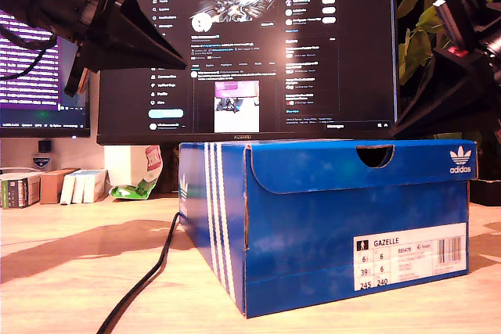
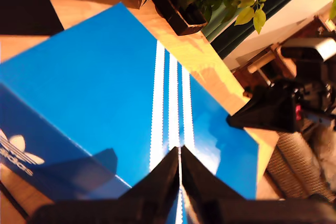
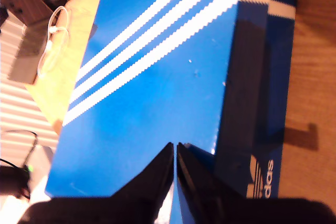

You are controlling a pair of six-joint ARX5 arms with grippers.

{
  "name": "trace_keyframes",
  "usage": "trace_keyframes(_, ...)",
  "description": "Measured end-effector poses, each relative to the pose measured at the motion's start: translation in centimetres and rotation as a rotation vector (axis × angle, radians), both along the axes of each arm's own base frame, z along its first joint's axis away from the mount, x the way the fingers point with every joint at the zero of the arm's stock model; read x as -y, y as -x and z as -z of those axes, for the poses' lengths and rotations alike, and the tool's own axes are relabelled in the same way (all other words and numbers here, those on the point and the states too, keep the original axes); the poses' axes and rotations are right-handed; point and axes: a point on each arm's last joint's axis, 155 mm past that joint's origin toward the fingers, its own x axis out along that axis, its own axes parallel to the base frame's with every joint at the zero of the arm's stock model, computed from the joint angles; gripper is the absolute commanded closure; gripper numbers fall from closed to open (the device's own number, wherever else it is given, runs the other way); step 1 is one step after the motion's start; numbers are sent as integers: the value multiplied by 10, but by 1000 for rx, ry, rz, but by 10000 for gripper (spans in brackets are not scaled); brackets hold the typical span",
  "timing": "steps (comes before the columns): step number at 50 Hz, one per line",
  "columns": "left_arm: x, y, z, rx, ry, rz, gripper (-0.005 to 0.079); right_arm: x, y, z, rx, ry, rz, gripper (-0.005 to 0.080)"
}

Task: Close the blue shoebox by pushing the lid with your left arm and holding the box in place with your right arm

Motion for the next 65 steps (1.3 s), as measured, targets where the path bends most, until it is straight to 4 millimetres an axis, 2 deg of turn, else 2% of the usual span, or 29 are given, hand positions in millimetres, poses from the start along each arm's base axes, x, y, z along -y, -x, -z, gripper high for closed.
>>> trace_keyframes(6,-10,-8,-2,76,-50,-34,761,0,-5,-2,31,1,-2,763)
trace_keyframes(11,-27,-12,-17,158,-87,-85,761,4,-15,-4,83,27,20,763)
trace_keyframes(15,-46,-11,-32,219,-121,-131,761,13,-26,-9,147,82,64,763)
trace_keyframes(16,-50,-11,-34,244,-138,-138,761,21,-32,-7,173,134,97,763)
trace_keyframes(18,-60,-10,-42,263,-142,-164,761,24,-36,-16,220,152,111,763)
trace_keyframes(20,-67,-9,-48,283,-144,-183,761,37,-44,-25,276,207,167,763)
trace_keyframes(23,-78,-12,-59,320,-141,-216,761,46,-52,-46,367,231,214,762)
trace_keyframes(27,-88,-16,-71,359,-134,-252,761,51,-58,-76,481,226,251,762)
trace_keyframes(32,-97,-21,-84,410,-126,-286,754,55,-64,-93,540,215,285,762)
trace_keyframes(36,-108,-21,-85,413,-143,-316,754,59,-68,-94,516,203,330,762)
trace_keyframes(43,-132,-19,-72,394,-239,-375,754,71,-74,-90,508,246,385,762)
trace_keyframes(48,-150,-21,-66,397,-305,-414,754,91,-79,-88,538,320,423,762)
trace_keyframes(59,-171,-28,-61,407,-378,-483,754,130,-89,-90,553,410,545,762)
trace_keyframes(65,-175,-26,-54,416,-386,-495,754,147,-89,-93,575,440,607,762)
